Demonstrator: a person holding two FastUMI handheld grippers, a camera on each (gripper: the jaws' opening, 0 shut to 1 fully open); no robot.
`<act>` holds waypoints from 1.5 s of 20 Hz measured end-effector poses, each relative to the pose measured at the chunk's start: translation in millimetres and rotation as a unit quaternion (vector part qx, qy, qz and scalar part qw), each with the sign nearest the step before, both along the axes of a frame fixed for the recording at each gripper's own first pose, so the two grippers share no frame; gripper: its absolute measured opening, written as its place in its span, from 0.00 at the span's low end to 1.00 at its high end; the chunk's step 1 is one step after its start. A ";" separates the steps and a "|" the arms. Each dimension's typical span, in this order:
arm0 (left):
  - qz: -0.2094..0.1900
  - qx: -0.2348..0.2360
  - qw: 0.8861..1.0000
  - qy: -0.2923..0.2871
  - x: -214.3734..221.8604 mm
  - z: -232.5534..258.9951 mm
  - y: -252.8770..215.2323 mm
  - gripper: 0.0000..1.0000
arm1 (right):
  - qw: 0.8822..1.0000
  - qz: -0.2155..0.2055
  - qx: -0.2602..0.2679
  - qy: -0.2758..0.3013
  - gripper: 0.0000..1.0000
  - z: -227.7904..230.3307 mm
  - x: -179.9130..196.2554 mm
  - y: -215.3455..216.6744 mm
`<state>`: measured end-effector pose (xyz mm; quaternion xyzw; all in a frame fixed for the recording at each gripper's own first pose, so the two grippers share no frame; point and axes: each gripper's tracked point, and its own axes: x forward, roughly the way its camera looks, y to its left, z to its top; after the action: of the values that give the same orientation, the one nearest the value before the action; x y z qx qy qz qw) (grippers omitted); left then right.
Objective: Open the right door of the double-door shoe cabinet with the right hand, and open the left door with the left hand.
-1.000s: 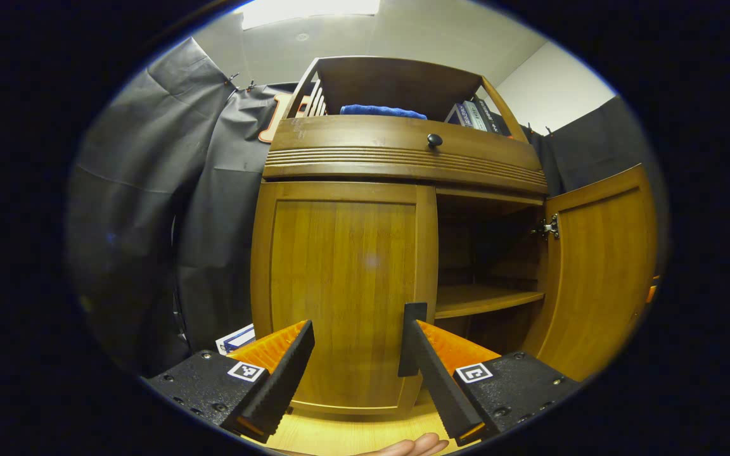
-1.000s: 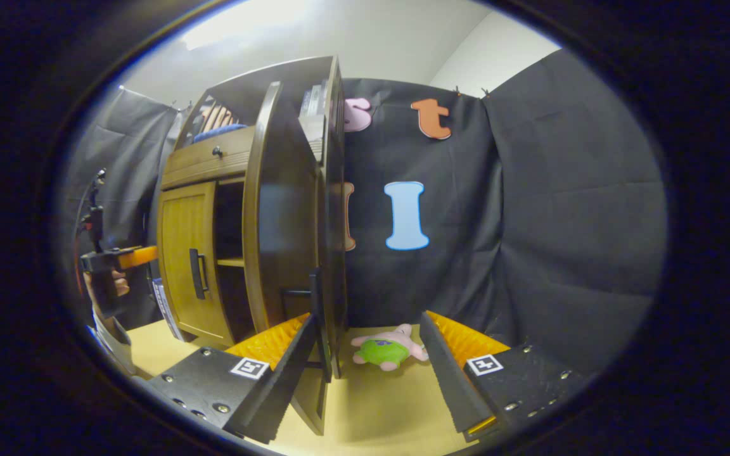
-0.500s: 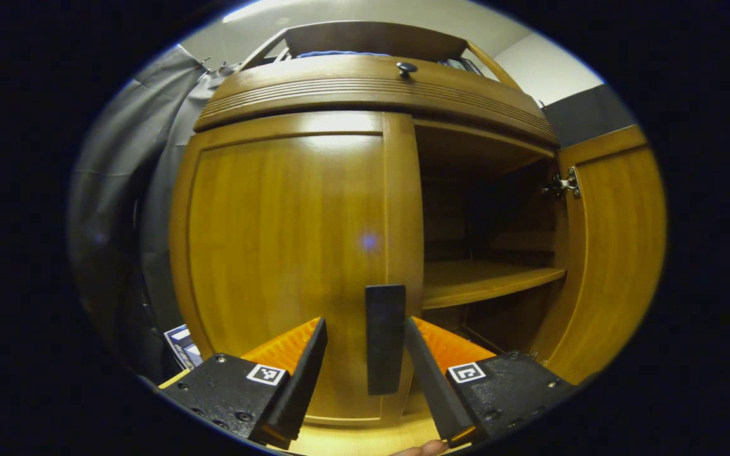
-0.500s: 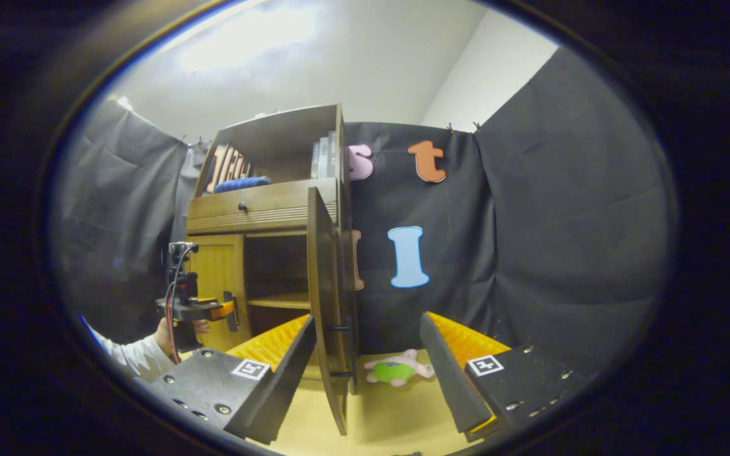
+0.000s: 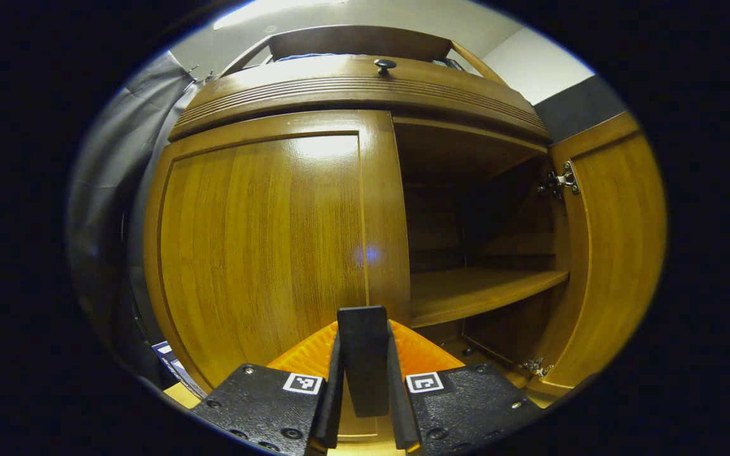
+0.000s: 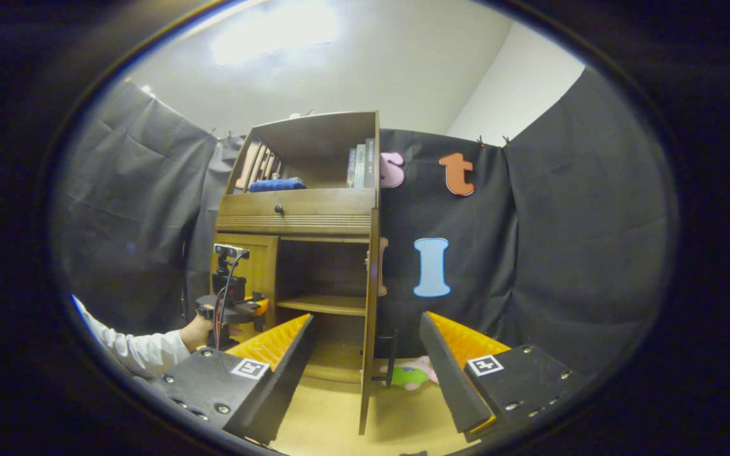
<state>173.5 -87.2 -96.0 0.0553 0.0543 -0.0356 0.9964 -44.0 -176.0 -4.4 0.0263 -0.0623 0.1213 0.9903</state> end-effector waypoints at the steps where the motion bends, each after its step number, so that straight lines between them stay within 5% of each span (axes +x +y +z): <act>1: -0.005 -0.002 1.000 0.006 -2.9 -0.2 -0.2 0.34 | 1.000 -0.004 0.006 0.002 0.98 2.9 -2.6 -0.2; 5: -0.030 -0.039 0.999 0.016 -29.8 4.2 -0.1 0.34 | 1.000 -0.018 0.015 0.007 0.98 7.4 -11.5 -6.7; 15: -0.088 -0.037 0.994 0.057 -62.9 8.6 2.1 0.30 | 1.000 -0.012 0.007 0.006 0.98 9.7 -21.0 9.9; 30: -0.104 -0.030 0.992 0.067 -150.4 30.2 55.8 0.31 | 1.000 0.024 -0.007 0.011 0.98 16.6 -45.7 83.9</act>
<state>23.0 -31.4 -65.8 0.0284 0.1142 -0.1441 0.9825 -89.7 -92.1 12.1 0.0227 -0.0497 0.1447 0.9880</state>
